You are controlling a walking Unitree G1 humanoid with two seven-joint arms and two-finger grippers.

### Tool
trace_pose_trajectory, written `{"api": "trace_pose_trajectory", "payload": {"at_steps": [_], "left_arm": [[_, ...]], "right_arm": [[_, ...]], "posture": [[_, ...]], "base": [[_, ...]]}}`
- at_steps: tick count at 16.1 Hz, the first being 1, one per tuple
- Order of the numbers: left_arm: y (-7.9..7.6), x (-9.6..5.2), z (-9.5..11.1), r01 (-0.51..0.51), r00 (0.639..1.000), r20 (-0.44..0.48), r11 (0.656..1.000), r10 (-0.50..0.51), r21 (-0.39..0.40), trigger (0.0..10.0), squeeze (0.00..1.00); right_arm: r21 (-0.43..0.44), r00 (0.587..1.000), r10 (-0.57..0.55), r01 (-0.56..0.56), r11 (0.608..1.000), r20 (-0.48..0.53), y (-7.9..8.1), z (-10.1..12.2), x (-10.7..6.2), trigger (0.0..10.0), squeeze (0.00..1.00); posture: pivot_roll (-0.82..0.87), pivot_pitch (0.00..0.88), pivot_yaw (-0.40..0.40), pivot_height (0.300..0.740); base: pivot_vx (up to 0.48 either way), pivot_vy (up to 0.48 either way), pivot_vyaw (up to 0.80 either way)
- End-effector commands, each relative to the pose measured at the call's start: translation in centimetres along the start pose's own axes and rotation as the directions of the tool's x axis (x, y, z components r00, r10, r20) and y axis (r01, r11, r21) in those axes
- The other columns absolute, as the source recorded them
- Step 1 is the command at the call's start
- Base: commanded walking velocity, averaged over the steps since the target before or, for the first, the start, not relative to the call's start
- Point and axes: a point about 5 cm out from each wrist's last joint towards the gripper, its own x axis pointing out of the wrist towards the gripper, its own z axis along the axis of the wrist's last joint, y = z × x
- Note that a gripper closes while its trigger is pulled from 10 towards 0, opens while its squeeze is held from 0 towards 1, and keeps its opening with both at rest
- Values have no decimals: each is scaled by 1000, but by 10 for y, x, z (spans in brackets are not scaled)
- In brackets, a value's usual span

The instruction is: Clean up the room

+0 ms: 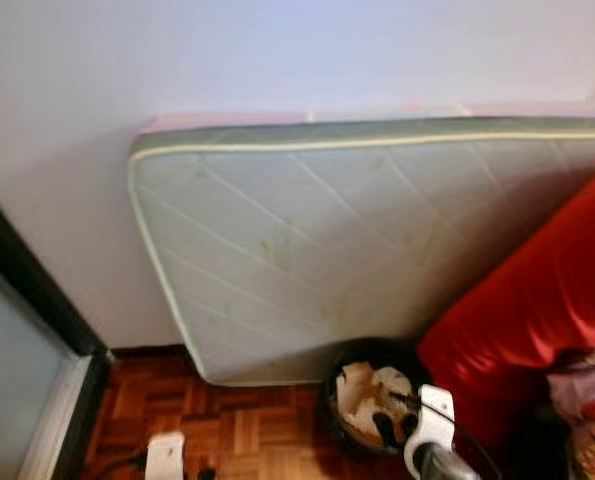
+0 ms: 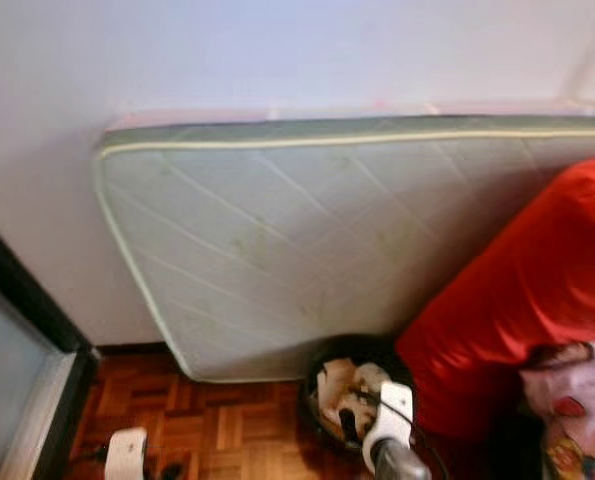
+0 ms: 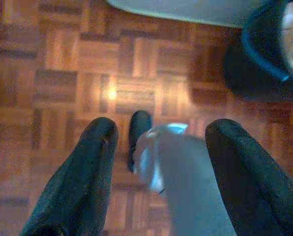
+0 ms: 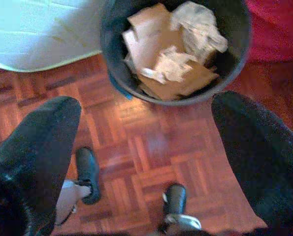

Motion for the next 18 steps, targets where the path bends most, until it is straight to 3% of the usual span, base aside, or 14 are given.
{"api": "trace_pose_trajectory", "payload": {"at_steps": [1,4,8,9,11,18], "left_arm": [[3,-2,-9,-12,999,-35,1000,11,-9,10000,0],[2,-2,-10,3,999,-45,1000,-3,-1,10000,0],[3,-2,-10,-8,999,-49,1000,9,9,10000,0],[4,-2,-8,-13,999,-38,999,15,47,10000,0],[5,-2,-8,-17,999,-39,999,19,43,10000,0],[4,-2,-9,-15,999,-47,1000,16,20,10000,0]], "right_arm": [[1,1000,-9,9,1000,-20,1,-2,0,10000,0],[4,999,-22,22,1000,-42,-11,-18,-5,10000,0],[5,999,-19,20,1000,-49,-10,-19,-5,10000,0],[6,999,-17,18,1000,-49,-10,-19,-5,10000,0],[6,999,-16,16,1000,-49,-10,-19,-5,10000,0],[2,999,-13,13,1000,-47,-10,-17,-4,10000,0]], "posture": [[140,22,-74,740],[142,29,-75,740],[142,30,-73,740],[142,29,-73,740],[142,28,-72,740],[141,26,-73,740]], "base": [[0,0,-781],[0,0,-781],[0,0,-775],[0,-465,-775],[0,-465,-775],[0,0,-775]]}}
